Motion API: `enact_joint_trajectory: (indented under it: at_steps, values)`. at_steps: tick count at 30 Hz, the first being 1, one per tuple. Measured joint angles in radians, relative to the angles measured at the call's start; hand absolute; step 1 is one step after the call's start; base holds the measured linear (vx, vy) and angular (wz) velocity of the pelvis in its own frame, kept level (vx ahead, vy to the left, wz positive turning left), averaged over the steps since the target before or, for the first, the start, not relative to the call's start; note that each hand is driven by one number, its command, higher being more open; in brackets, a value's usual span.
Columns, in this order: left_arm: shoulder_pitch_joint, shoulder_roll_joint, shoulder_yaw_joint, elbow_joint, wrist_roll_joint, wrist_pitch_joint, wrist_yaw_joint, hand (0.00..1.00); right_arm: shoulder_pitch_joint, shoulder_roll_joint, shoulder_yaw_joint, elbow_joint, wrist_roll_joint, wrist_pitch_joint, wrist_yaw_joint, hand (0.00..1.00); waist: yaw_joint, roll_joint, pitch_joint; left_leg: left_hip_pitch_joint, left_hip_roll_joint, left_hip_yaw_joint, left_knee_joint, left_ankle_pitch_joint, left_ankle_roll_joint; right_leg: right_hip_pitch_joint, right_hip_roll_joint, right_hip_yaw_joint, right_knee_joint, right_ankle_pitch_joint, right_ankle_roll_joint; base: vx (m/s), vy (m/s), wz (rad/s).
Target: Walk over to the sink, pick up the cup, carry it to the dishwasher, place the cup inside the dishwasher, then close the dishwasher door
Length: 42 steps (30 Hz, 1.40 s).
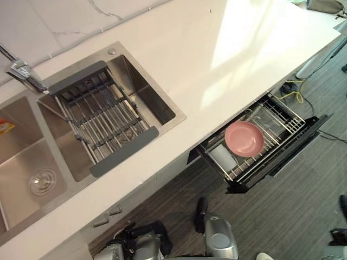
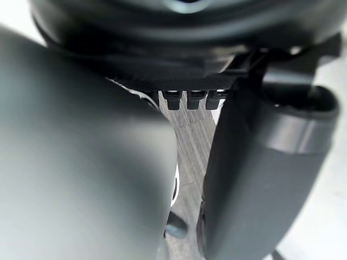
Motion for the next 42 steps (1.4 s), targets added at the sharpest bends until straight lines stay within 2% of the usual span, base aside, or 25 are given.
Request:
enact_joint_trajectory:
  at_steps: [2, 4, 8, 14, 20, 24, 27, 31, 34, 42]
  values:
    - [0.002, -0.013, 0.0, 0.001, -0.002, 0.0, 0.001, 1.0, -0.004, 0.036, 0.036, 0.011, 0.051, -0.006, 0.012, 1.0, 0.014, 0.021, -0.012, -0.001, -0.013, -0.02, -0.028, 0.021, -0.001, 0.001, -0.014, -0.023, 0.007, -0.003, 0.001, -0.05, -0.017, 0.36]
    - [0.001, -0.02, 0.0, 0.001, -0.017, 0.0, 0.004, 1.0, -0.022, 0.063, 0.077, 0.011, 0.075, -0.028, 0.024, 1.0, 0.028, 0.029, -0.016, 0.001, -0.024, -0.046, -0.057, 0.045, 0.0, 0.006, -0.03, -0.05, 0.012, -0.007, 0.001, -0.03, -0.009, 0.4]
    - [0.003, -0.022, 0.01, -0.002, -0.037, -0.003, 0.004, 1.0, -0.077, 0.097, 0.137, 0.008, 0.143, -0.108, 0.049, 1.0, 0.063, 0.03, -0.016, 0.012, -0.044, -0.076, -0.102, 0.078, -0.001, 0.01, -0.063, -0.087, 0.05, -0.026, 0.004, -0.02, 0.003, 0.34]
    - [0.009, -0.026, 0.031, -0.001, -0.038, -0.008, -0.007, 1.0, -0.078, 0.096, 0.165, 0.006, 0.153, -0.167, 0.024, 1.0, 0.077, 0.033, -0.014, 0.032, -0.063, -0.102, -0.134, 0.106, -0.005, 0.011, -0.096, -0.106, 0.099, -0.054, 0.015, 0.03, 0.017, 0.16]
    - [0.013, -0.027, 0.03, 0.0, -0.036, -0.023, -0.027, 1.0, -0.084, 0.047, 0.187, 0.005, 0.153, -0.168, 0.019, 1.0, 0.078, 0.039, -0.011, 0.037, -0.066, -0.125, -0.136, 0.118, -0.024, 0.016, -0.115, -0.127, 0.127, -0.079, 0.015, 0.0, -0.013, 0.11]
    - [0.013, -0.027, 0.027, -0.001, -0.034, -0.025, -0.042, 1.0, -0.114, -0.005, 0.229, 0.005, 0.151, -0.166, 0.019, 1.0, 0.079, 0.052, -0.005, 0.033, -0.064, -0.138, -0.135, 0.127, -0.033, 0.016, -0.117, -0.139, 0.137, -0.09, 0.015, -0.05, -0.023, 0.08]
    - [0.013, -0.03, 0.027, -0.001, -0.034, -0.026, -0.046, 1.0, -0.143, -0.032, 0.254, 0.005, 0.151, -0.161, 0.02, 1.0, 0.078, 0.067, 0.003, 0.017, -0.061, -0.151, -0.134, 0.131, -0.034, 0.007, -0.119, -0.149, 0.144, -0.093, 0.01, -0.08, -0.025, 0.11]
    - [0.013, -0.034, 0.015, 0.001, -0.034, -0.033, -0.046, 1.0, -0.203, -0.07, 0.291, 0.005, 0.151, -0.152, 0.023, 1.0, 0.079, 0.102, 0.016, -0.002, -0.056, -0.152, -0.127, 0.134, -0.037, -0.011, -0.119, -0.151, 0.155, -0.094, 0.002, -0.05, -0.029, 0.01]
    - [0.013, -0.031, -0.009, 0.005, -0.034, -0.044, -0.053, 1.0, -0.247, -0.11, 0.338, 0.005, 0.146, -0.127, 0.025, 1.0, 0.082, 0.122, 0.02, -0.021, -0.061, -0.153, -0.136, 0.152, -0.014, -0.046, -0.132, -0.151, 0.19, -0.108, -0.014, -0.02, -0.046, 0.04]
    - [0.017, -0.029, -0.027, 0.013, -0.024, -0.051, -0.088, 1.0, -0.391, -0.178, 0.455, 0.05, 0.103, -0.071, 0.025, 1.0, 0.099, 0.146, 0.042, -0.058, -0.084, -0.18, -0.153, 0.193, -0.001, -0.104, -0.188, -0.177, 0.28, -0.152, -0.025, -0.02, -0.045, 0.16]
